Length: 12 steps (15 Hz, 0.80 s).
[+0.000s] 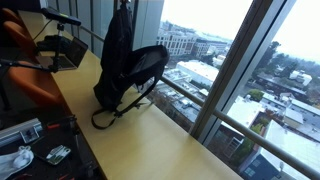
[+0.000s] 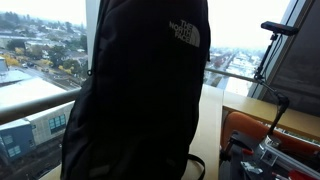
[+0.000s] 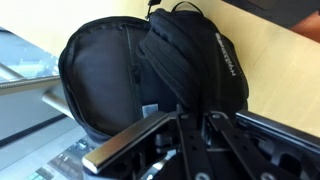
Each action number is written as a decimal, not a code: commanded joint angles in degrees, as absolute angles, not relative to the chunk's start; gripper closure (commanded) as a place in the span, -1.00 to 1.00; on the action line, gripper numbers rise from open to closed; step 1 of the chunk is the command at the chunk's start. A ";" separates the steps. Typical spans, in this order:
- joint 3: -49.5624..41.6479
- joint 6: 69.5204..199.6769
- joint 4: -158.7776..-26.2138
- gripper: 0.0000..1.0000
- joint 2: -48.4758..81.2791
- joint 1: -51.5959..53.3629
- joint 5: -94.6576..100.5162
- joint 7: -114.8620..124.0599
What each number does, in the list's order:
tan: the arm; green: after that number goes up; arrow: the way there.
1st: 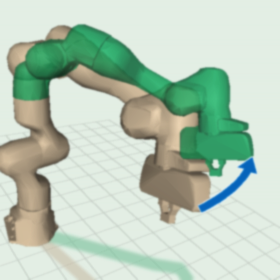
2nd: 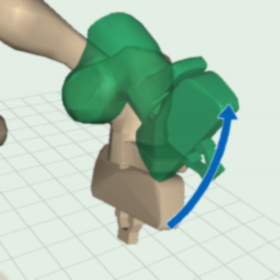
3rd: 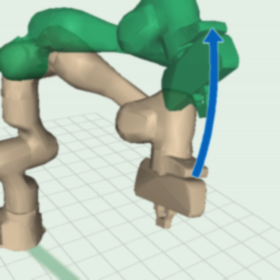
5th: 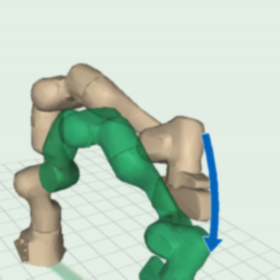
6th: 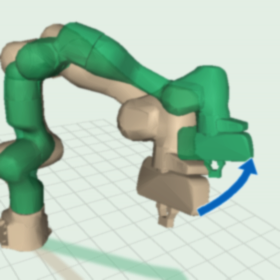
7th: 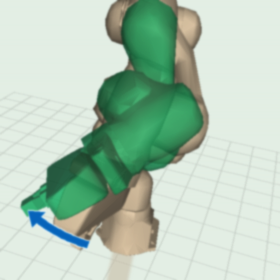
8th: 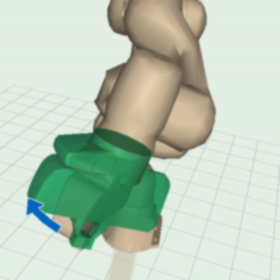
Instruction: Put the white cable in the black bag then lay the bag on the table.
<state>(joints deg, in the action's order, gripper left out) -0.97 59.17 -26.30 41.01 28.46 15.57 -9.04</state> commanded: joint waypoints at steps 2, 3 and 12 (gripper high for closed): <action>0.35 57.38 -23.44 0.95 42.67 30.46 14.23 -1.51; 0.38 57.51 -23.47 0.95 42.96 30.51 14.02 -0.50; 0.04 58.50 -25.27 0.95 41.99 25.96 12.56 2.21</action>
